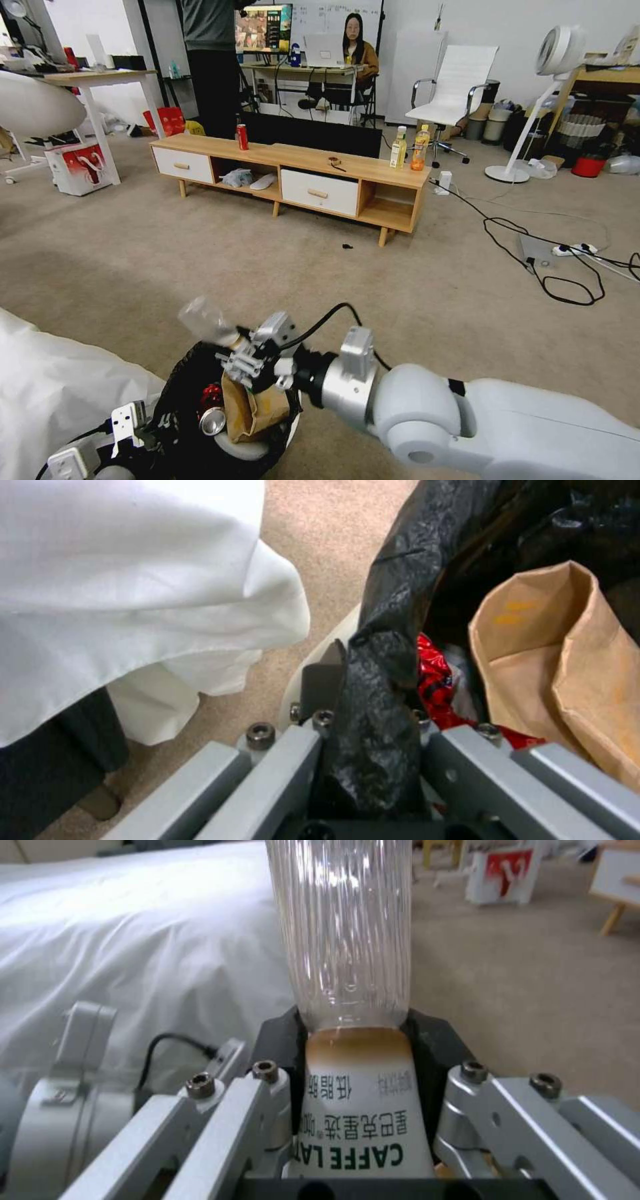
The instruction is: Pick up the trash bin and place the garbage on the floor into it.
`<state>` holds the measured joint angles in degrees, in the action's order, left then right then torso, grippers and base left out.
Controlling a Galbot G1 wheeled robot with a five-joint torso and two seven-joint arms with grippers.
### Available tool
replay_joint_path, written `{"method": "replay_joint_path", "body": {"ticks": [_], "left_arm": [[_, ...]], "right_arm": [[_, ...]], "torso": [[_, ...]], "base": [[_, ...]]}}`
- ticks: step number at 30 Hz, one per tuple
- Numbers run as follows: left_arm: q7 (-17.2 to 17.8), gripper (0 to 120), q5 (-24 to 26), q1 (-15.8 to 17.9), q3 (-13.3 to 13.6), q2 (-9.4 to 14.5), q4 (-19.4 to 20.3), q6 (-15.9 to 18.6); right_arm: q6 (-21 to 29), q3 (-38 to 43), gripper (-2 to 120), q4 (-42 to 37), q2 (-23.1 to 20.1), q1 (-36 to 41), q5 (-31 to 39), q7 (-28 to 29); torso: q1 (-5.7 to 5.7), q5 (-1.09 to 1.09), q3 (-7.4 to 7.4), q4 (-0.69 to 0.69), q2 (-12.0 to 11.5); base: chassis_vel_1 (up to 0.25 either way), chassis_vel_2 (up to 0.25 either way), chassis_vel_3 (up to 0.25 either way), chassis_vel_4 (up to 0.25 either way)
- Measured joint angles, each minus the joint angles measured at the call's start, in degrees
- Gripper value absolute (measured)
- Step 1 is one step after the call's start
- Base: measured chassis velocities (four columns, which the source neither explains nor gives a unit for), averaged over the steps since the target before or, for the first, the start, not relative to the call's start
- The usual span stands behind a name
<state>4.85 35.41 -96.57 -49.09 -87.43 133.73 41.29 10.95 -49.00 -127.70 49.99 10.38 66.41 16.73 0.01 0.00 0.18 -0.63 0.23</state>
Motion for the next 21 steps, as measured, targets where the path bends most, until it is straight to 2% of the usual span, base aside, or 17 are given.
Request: {"method": "replay_joint_path", "body": {"ticks": [11, 21], "left_arm": [[-0.1, 1, 0.0, 0.4, 0.0, -0.2, 0.0, 0.0], [-0.2, 1, 0.0, 0.4, 0.1, -0.4, -0.1, 0.0]], "right_arm": [[0.9, -5.6, 27, 2.9, 3.2, -0.1, -0.1, 1.8], [0.8, -6.6, 27, 6.2, 3.8, 2.2, -3.1, 1.4]], "torso": [[0.0, 0.0, 0.0, 0.01, 0.0], [0.0, 0.0, 0.0, 0.01, 0.0]], "base": [[0.0, 0.0, 0.0, 0.0], [0.0, 0.0, 0.0, 0.0]]}}
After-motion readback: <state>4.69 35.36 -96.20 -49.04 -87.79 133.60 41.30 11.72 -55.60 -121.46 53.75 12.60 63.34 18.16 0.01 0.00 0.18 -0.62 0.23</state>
